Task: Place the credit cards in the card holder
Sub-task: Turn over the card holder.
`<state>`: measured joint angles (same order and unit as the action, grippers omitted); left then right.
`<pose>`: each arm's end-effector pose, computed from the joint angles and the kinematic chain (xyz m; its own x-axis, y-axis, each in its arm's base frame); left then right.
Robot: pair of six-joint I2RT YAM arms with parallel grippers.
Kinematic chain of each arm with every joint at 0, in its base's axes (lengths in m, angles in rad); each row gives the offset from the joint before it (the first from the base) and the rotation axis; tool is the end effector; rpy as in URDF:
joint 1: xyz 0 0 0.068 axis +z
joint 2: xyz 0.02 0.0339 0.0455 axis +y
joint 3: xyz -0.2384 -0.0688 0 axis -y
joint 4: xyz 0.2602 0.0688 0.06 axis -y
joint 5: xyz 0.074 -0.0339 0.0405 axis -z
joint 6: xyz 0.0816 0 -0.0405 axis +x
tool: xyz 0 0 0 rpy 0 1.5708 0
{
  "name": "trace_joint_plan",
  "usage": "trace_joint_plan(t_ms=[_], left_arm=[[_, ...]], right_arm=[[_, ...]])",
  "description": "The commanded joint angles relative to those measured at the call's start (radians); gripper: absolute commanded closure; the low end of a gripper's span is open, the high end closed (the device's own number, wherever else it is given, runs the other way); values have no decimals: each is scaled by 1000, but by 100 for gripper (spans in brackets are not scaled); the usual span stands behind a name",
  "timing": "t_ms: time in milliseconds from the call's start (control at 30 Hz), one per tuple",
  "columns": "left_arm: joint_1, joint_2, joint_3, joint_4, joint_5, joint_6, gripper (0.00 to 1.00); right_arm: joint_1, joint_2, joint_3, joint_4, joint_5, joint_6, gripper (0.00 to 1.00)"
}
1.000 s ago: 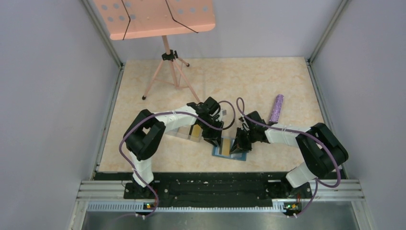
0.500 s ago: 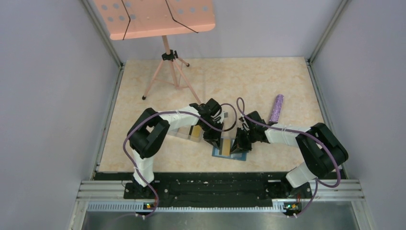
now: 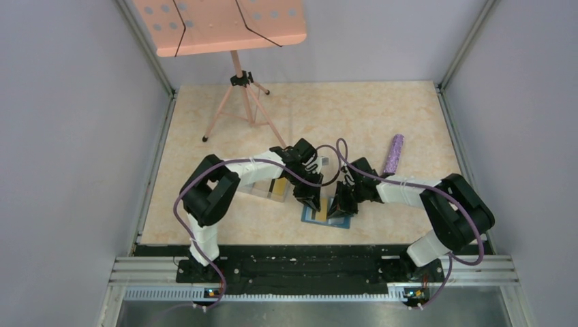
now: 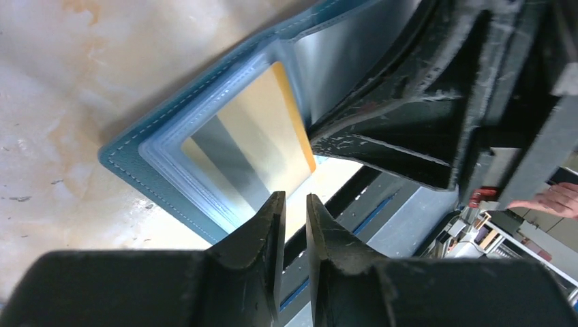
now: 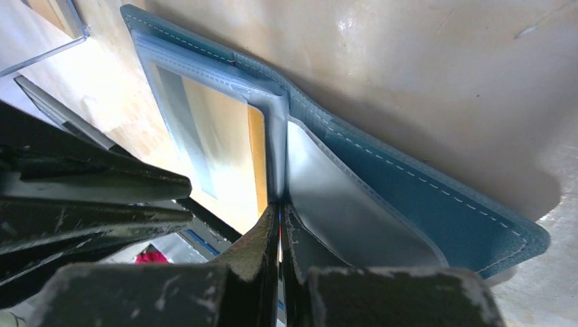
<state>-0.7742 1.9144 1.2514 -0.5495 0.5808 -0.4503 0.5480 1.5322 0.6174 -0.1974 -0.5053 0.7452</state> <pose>0.2491 -0.3062 0.0919 -0.9171 0.3879 -0.0921 0.3587 0.7020 -0.6153 0.2196 0.1803 0.0517 -0.9957 0.0874 -0.0310 0.0495 0.7837 0.6192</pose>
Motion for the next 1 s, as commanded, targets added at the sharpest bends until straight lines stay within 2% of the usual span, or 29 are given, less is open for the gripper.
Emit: trace_joint_plan(t_ms=[0,167,267,967], left_arm=[[-4,-76,9,40,11,-9,77],[-4,-91,26,-59,-171,13,63],[-2,-78,26,-79,-212,20,60],[-17,4,34,-15,-58,19,64]], right_arm=[[18,28,14,17,51,-4,100],[18,20,9,18,51,-2,100],[19,15,8,17,51,-2,100],[19,9,-2,18,42,-5,100]])
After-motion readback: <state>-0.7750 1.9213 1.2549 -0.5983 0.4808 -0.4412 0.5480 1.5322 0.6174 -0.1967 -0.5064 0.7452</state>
